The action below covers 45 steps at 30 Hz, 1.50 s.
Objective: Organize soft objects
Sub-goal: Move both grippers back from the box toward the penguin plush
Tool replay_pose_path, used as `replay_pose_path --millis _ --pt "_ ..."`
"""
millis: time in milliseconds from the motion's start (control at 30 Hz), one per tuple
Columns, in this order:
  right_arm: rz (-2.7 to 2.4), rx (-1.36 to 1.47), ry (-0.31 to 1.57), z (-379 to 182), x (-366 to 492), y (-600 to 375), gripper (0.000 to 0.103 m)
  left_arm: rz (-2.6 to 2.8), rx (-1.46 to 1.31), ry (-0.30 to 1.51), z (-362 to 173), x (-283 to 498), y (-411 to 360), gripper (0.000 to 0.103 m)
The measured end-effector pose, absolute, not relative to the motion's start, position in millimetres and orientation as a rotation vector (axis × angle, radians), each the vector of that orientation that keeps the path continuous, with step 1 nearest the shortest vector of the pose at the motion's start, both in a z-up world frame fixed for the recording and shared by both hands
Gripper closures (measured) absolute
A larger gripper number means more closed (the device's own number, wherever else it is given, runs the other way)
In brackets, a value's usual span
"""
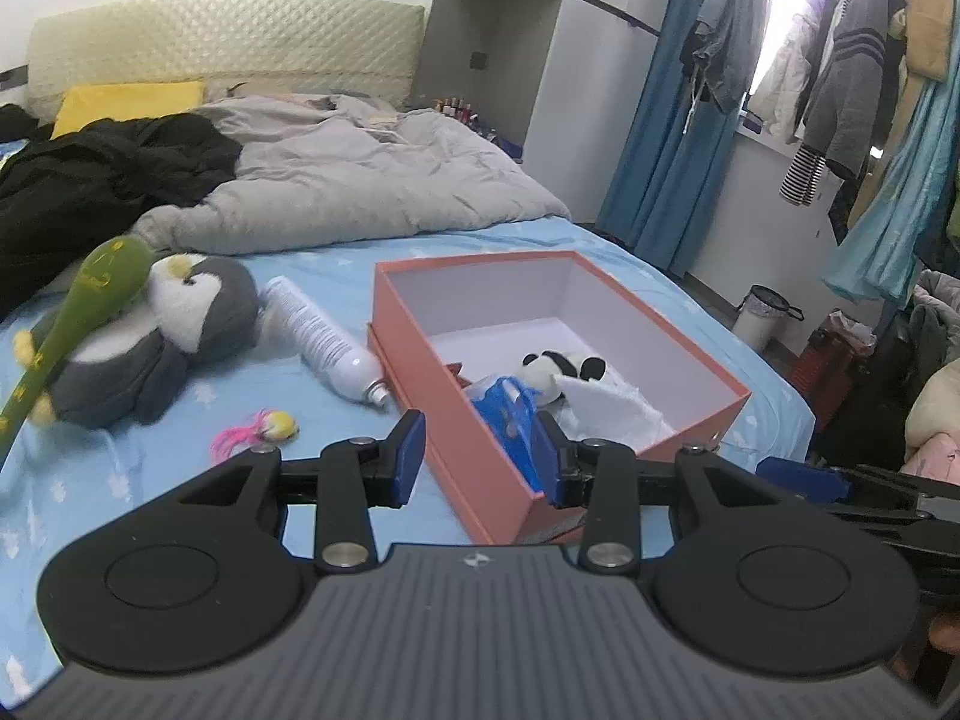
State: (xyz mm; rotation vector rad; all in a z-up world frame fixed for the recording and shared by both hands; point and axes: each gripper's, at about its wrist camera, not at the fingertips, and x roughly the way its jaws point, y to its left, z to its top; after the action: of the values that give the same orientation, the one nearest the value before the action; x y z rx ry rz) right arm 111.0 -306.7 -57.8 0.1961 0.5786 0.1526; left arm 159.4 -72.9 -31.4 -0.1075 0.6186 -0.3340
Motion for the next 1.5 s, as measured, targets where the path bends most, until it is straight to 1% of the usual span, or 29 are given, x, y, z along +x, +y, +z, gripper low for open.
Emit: replay_pose_path --millis 267,500,867,1167,1500 --pt "0.194 0.169 0.584 -58 96 -283 0.044 -0.276 -0.114 0.622 -33 143 -41 0.059" --pt "0.265 0.165 0.592 -60 97 -256 0.044 -0.208 -0.144 0.645 -43 132 -11 0.059" --pt "0.342 0.138 0.608 -57 97 -218 0.044 -0.120 -0.154 0.644 -41 119 33 0.059" --pt "0.382 0.121 0.644 -65 114 -192 0.044 -0.110 -0.196 0.669 -67 129 56 0.059" --pt "0.414 0.093 0.680 -85 152 -163 0.044 -0.109 -0.204 0.696 -113 174 76 0.059"
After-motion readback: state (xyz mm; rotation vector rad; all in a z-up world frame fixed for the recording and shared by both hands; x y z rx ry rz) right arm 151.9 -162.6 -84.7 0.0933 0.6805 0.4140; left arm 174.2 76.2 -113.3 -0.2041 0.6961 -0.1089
